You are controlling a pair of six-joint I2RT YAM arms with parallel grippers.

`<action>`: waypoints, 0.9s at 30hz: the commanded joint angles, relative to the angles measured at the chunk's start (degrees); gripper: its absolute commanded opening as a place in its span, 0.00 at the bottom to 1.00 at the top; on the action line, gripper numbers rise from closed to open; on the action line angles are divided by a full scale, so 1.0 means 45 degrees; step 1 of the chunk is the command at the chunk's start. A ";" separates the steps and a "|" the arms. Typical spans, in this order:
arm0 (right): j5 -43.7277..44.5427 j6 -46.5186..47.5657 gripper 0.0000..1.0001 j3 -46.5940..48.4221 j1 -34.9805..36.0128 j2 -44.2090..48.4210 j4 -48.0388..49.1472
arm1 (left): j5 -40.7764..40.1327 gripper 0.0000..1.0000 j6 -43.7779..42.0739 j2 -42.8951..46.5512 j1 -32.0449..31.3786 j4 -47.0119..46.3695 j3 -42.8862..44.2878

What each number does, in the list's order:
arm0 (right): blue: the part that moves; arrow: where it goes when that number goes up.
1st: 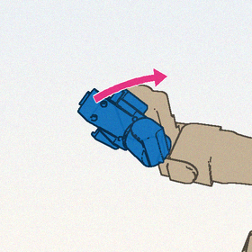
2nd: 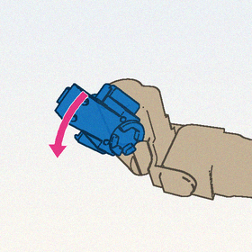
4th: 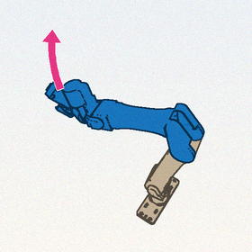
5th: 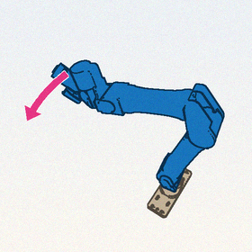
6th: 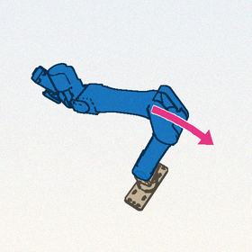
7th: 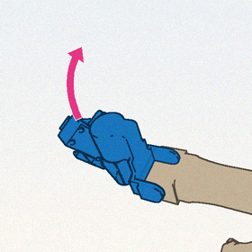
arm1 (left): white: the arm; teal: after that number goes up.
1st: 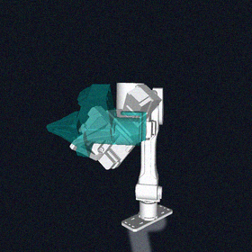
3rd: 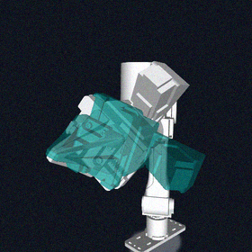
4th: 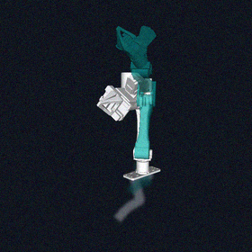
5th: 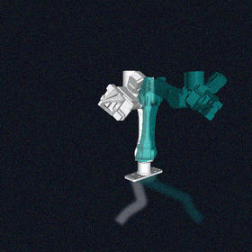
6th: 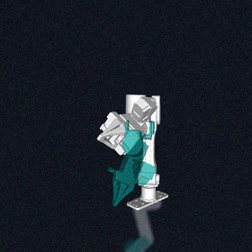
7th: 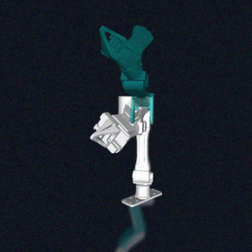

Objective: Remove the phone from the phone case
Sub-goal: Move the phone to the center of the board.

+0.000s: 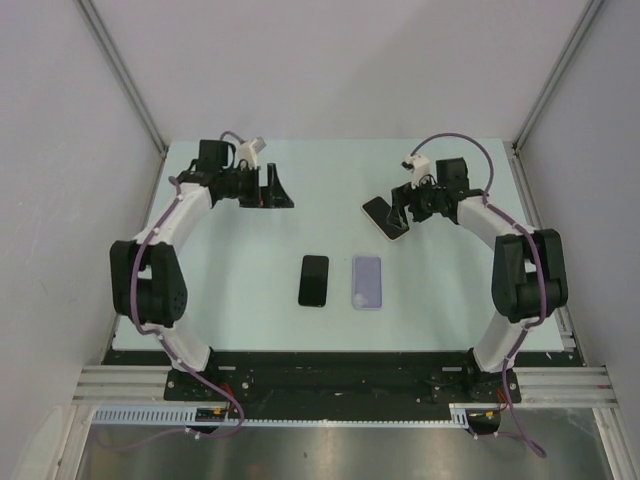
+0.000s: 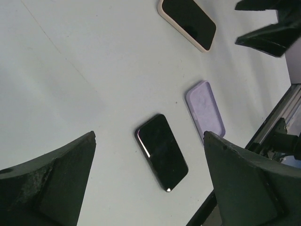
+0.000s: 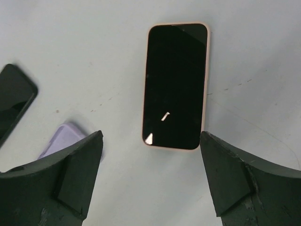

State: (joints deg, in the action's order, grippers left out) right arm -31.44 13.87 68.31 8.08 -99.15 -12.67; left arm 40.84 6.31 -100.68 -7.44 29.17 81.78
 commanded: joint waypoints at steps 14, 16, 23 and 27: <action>0.1792 0.2404 0.93 0.4740 0.1096 -0.4293 -0.3473 | 0.0807 1.00 -0.2769 0.3117 0.1048 -0.0212 -0.2860; 0.1850 0.2659 0.94 0.5013 0.1232 -0.4507 -0.3863 | 0.0982 1.00 -0.2730 0.3019 0.1029 -0.0212 -0.2860; 0.2316 0.3558 0.95 0.5600 0.1798 -0.5094 -0.4978 | 0.1081 1.00 -0.2632 0.2843 0.1029 -0.0232 -0.2919; 0.2806 0.3812 0.95 0.5503 0.1955 -0.5270 -0.5017 | 0.1061 1.00 -0.2554 0.2921 0.1029 -0.0271 -0.2958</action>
State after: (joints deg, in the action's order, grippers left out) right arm -20.67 28.64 91.66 15.68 -121.27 -32.32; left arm 42.70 -1.54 -87.96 -2.92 28.97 68.66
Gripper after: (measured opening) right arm 0.948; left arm 0.996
